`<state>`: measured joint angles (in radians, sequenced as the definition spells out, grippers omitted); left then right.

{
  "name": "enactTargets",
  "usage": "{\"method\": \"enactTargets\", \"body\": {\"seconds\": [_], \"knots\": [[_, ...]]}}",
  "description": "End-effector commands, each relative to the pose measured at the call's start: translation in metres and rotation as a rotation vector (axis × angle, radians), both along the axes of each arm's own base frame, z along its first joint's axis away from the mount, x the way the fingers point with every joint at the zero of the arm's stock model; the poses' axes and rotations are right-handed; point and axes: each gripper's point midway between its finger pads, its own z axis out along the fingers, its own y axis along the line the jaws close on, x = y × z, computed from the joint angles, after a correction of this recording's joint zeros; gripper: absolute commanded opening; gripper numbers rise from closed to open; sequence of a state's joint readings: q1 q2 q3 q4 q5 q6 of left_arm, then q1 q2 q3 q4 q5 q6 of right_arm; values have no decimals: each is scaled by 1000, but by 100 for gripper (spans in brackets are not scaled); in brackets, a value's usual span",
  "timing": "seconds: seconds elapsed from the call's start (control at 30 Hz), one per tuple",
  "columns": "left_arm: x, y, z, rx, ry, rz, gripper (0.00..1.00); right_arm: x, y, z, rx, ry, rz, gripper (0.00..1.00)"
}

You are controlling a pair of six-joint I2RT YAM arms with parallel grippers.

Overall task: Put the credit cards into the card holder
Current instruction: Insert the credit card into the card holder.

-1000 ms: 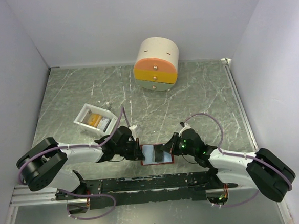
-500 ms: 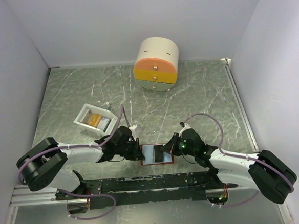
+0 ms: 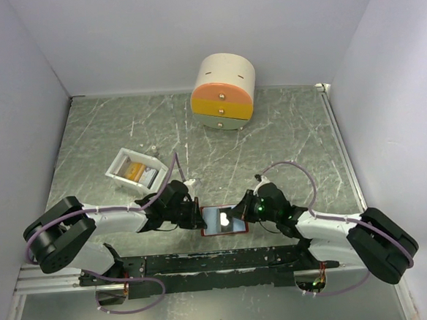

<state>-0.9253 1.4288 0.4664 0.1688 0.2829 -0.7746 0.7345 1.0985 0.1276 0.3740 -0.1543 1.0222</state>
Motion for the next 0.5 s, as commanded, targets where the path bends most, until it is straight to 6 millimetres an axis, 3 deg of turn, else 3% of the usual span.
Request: {"method": "enactTargets", "body": {"seconds": [0.0,0.27,0.47], "knots": [[3,1,0,22,-29,5,7,1,-1,-4,-37,-2,16,0],[1,-4,4,8,-25,-5,7,9,7,2,-30,-22,25,0],[2,-2,1,21,-29,7,7,4,9,-3,-51,8,66,0]]}}
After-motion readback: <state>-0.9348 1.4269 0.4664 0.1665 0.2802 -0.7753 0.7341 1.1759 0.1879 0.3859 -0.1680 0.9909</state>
